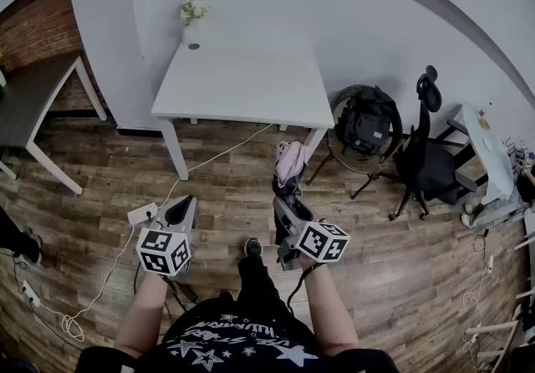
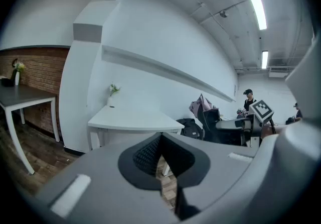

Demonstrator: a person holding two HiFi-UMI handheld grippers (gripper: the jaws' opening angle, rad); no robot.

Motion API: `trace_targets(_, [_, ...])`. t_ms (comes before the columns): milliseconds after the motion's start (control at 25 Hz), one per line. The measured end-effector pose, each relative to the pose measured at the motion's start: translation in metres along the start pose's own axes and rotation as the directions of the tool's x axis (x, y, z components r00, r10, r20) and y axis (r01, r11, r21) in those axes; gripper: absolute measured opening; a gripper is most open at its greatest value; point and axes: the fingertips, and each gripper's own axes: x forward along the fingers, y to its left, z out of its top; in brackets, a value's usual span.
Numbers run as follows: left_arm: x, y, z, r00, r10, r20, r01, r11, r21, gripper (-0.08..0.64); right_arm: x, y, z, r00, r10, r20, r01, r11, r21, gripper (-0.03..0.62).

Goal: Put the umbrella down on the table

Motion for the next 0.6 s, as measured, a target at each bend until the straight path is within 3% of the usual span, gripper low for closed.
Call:
trace_targets(200, [0.000,0.005,-0.006,1.000,0.011,-0.017,-0.011,1.000,-0.005,0.003,0.003,0.003,-0.003,0.999,-0.026,-0.021,0.025,0.998,-0.054,0.224])
trace_targets(600, [-0.008,0.012,-0.008,1.000,0.017,-0.017,-0.017,1.000,-0.021,0.005,0.005,0.011,-0.012,0.999,-0.013,-0.040,0.011,0.999,-0.050,0.224])
